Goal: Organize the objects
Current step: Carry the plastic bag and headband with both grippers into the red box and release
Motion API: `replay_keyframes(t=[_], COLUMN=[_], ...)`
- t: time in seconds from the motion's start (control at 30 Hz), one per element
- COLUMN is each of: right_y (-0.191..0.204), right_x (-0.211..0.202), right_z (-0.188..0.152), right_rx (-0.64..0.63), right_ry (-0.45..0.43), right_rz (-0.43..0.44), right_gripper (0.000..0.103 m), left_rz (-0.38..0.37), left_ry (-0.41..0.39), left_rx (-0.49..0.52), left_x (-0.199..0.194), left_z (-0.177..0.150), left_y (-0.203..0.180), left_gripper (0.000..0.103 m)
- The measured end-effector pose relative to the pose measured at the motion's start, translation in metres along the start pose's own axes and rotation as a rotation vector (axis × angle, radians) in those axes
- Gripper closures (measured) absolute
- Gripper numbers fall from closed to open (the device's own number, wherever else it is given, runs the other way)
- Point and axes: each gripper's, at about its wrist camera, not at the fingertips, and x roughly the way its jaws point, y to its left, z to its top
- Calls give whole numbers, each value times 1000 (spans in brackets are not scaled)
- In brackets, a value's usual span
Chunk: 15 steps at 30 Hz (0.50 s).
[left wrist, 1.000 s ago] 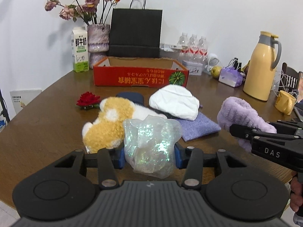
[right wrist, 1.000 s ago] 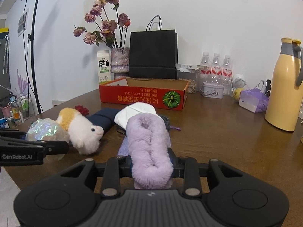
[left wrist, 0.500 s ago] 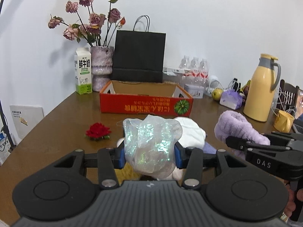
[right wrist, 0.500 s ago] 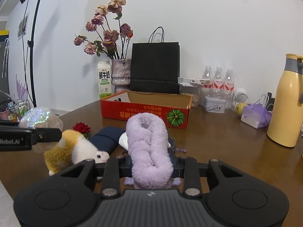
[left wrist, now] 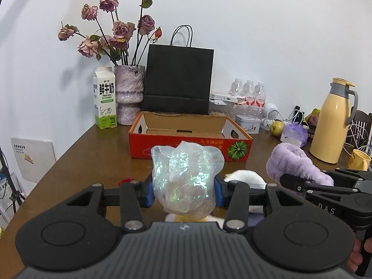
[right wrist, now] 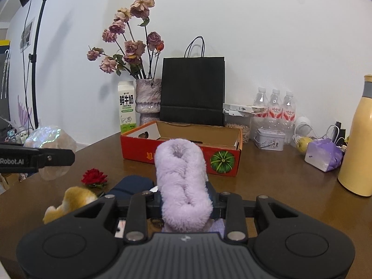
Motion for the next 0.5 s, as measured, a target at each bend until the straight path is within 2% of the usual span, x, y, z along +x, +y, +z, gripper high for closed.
replay_keyframes(t=[0.5], right_y=[-3], right_x=[61], right_z=[44], right_rx=[8], right_ry=[-38], right_rz=[4], right_gripper=[73], left_rz=[-7], left_ry=[-2], left_rx=[-29], left_x=[66], left_z=[44], left_y=[16], left_gripper=[56])
